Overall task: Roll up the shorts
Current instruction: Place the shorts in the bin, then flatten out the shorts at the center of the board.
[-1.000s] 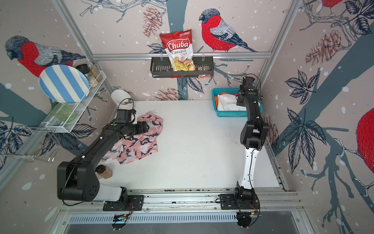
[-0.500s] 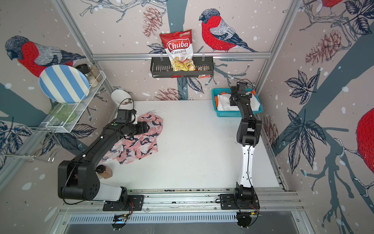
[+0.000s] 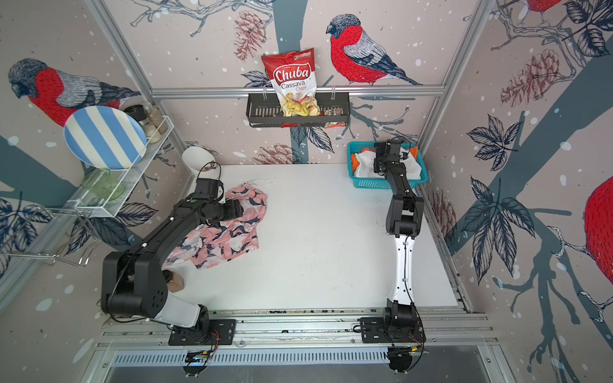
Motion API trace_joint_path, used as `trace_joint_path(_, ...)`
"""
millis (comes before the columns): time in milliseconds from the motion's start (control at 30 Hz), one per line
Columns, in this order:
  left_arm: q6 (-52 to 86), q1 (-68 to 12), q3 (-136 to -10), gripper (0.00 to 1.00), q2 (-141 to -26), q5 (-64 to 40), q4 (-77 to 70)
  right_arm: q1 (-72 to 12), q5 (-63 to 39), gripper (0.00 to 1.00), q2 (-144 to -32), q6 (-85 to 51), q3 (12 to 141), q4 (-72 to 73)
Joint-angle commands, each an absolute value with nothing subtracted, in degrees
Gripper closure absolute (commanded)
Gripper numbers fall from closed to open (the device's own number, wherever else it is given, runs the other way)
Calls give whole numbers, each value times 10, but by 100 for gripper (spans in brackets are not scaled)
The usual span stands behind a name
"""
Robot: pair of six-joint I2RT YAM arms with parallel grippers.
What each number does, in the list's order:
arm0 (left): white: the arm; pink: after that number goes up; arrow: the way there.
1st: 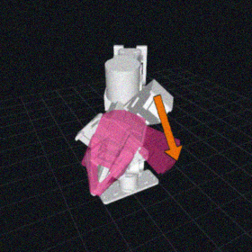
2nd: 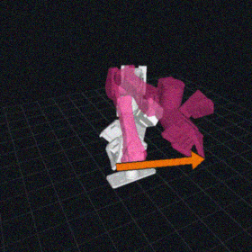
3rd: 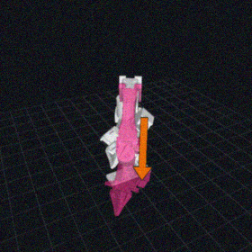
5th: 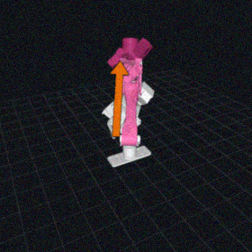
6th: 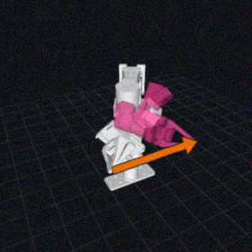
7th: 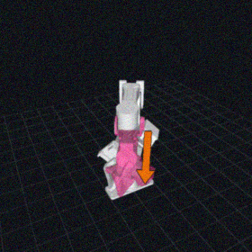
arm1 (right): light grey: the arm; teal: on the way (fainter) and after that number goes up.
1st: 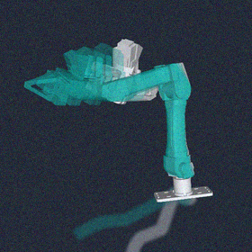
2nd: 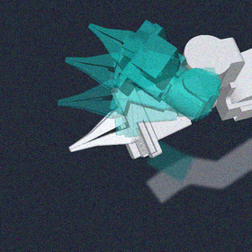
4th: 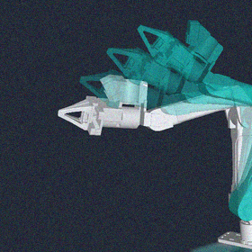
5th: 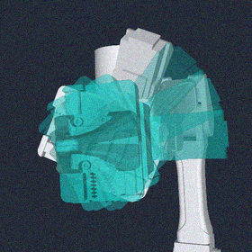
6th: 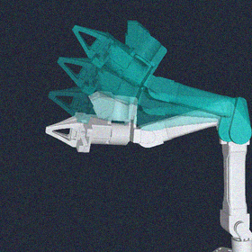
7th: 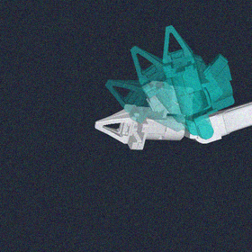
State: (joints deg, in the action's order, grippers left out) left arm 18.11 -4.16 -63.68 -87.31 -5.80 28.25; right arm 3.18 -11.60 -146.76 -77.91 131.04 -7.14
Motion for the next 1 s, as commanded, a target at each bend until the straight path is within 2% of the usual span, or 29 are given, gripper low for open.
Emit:
trace_joint_path(0,216,-45,-643,20,-884,-20,292,27,-138,0,-1313,-703,1212,-27)
trace_joint_path(133,248,-88,-629,20,-906,15,264,6,-139,0,-1195,-562,1087,-42)
trace_joint_path(333,271,-145,-629,25,-979,65,247,-98,28,0,-1046,-330,941,-104)
trace_joint_path(467,269,-160,-625,24,-1024,125,244,-144,103,0,-963,-261,815,-73)
trace_joint_path(533,266,-162,-623,25,-1037,141,241,-139,94,0,-927,-269,735,-25)
trace_joint_path(600,261,-167,-619,37,-1043,146,229,-114,-20,0,-904,-254,677,9)
trace_joint_path(633,257,-169,-618,48,-1046,146,224,-102,-74,0,-898,-256,658,14)
trace_joint_path(700,254,-182,-619,70,-1047,149,219,-99,-109,0,-892,-260,634,10)
trace_joint_path(767,254,-204,-620,85,-1038,149,216,-120,-107,1,-886,-236,621,-4)
trace_joint_path(867,257,-247,-636,97,-1022,130,219,-153,-89,6,-874,-220,605,-21)
trace_joint_path(967,253,-315,-665,100,-1013,110,226,-156,-130,17,-857,-241,572,4)
